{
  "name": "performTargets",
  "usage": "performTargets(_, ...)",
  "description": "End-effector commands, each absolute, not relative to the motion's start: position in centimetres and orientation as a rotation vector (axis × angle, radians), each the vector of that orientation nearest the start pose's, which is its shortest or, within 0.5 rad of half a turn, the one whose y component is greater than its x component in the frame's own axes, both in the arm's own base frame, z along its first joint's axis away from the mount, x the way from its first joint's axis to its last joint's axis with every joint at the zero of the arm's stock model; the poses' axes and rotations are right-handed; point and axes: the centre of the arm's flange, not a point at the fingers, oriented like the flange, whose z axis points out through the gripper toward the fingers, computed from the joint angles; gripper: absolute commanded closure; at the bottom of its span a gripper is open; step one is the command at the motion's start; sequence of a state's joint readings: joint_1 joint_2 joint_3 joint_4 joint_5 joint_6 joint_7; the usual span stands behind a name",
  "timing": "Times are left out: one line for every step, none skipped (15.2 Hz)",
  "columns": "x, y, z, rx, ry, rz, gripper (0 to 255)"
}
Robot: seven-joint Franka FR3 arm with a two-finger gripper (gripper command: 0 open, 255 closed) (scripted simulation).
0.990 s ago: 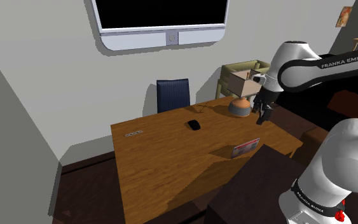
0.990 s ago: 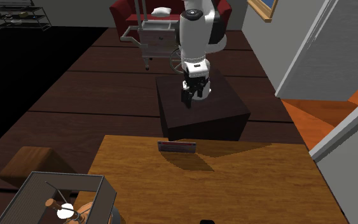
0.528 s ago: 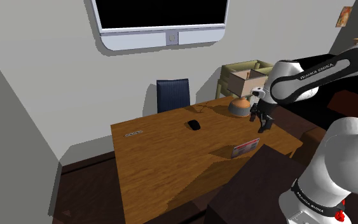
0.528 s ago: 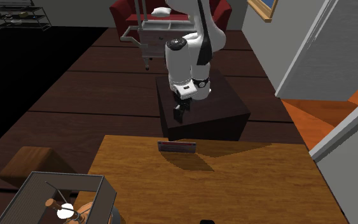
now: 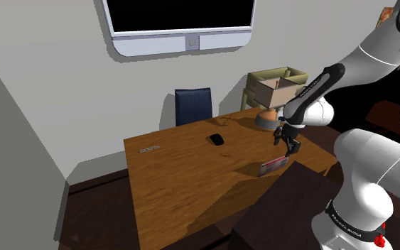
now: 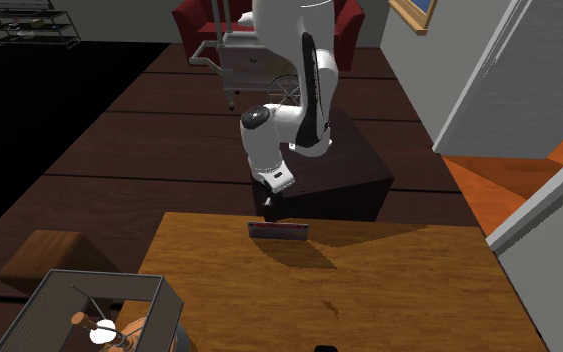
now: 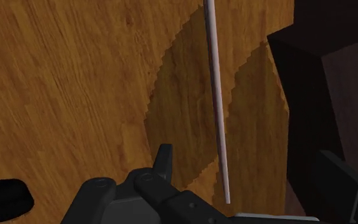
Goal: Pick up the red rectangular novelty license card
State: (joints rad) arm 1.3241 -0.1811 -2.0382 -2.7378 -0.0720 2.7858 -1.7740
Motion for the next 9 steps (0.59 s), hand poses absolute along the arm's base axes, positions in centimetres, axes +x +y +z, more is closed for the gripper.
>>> performTargets(31.9, -24.8, 17.2, -2.48, -1.824, -0.122, 0)
performTargets(32.0, -25.0, 16.8, -2.469, -1.837, -0.12, 0)
performTargets(32.0, -25.0, 16.3, -2.469, -1.837, -0.12, 0)
performTargets(32.0, -25.0, 15.8, -2.469, -1.837, -0.12, 0)
performTargets(32.0, -25.0, 15.2, -2.469, -1.837, -0.12, 0)
performTargets(32.0, -25.0, 14.7, -2.469, -1.837, -0.12, 0)
performTargets(32.0, -25.0, 14.2, -2.469, -1.837, -0.12, 0)
performTargets(32.0, -25.0, 13.7, -2.469, -1.837, -0.12, 0)
performTargets(32.0, -25.0, 12.8, -2.469, -1.837, -0.12, 0)
